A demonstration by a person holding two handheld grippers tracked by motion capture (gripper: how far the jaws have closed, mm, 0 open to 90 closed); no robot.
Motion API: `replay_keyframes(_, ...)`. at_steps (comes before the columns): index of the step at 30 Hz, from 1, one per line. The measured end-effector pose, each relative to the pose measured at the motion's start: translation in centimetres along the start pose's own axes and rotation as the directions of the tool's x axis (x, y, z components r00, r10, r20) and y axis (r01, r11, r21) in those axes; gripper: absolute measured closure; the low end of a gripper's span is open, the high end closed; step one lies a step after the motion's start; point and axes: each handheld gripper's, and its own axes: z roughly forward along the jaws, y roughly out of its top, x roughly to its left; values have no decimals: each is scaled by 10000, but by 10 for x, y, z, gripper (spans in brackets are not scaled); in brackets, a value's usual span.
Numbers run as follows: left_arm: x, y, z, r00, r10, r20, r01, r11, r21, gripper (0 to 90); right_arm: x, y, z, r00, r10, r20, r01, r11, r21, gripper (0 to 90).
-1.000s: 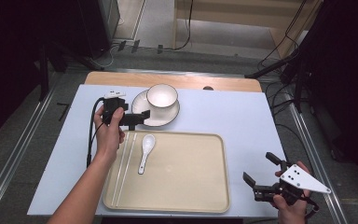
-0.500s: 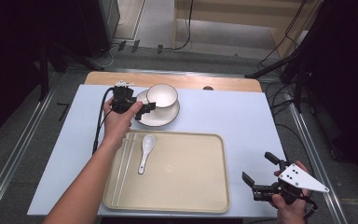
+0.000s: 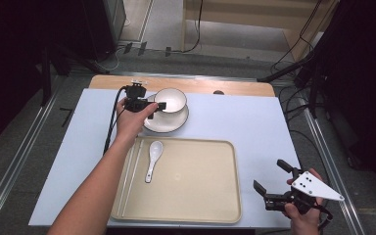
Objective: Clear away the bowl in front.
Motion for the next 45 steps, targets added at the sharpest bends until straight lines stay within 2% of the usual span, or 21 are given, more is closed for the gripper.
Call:
replay_keyframes(4, 2, 2, 7, 9994, -300, -172, 300, 9995, 10, 269, -1, 0, 0, 10000, 35, 13, -35, 10000, -2, 0)
replay_keyframes(12, 10, 1, 21, 9954, -961, -55, 962, 9947, 365, 371, -1, 0, 0, 10000, 28, 8, -28, 10000, 25, 0)
replay_keyframes(13, 10, 1, 21, 9956, -926, -117, 929, 9950, 359, 384, -1, 0, 0, 10000, 20, 11, -20, 10000, 42, 0)
replay_keyframes(17, 13, 2, 26, 9907, -1332, -285, 1343, 9901, 414, 444, -1, 0, 1, 10000, 50, 11, -50, 10000, 50, 0)
replay_keyframes(26, 6, 8, 38, 9893, -1349, -547, 1396, 9858, 938, 539, -3, -1, 0, 10000, 79, 29, -79, 10000, 28, 0)
replay_keyframes(28, 5, 8, 40, 9876, -1394, -725, 1465, 9838, 1038, 553, -2, -1, 0, 9999, 106, 22, -106, 9999, 23, 0)
replay_keyframes(34, 7, 7, 46, 9810, -1729, -878, 1821, 9769, 1116, 620, -3, -1, 0, 10000, 84, 45, -84, 10000, 20, 0)
replay_keyframes(39, 3, 8, 48, 9826, -1366, -1258, 1529, 9796, 1307, 644, -3, -1, 0, 9999, 89, 47, -89, 10000, 19, 0)
replay_keyframes(45, 0, 10, 50, 9766, -1325, -1694, 1564, 9782, 1365, 683, -3, -1, 0, 9999, 97, 52, -98, 9999, 28, 0)
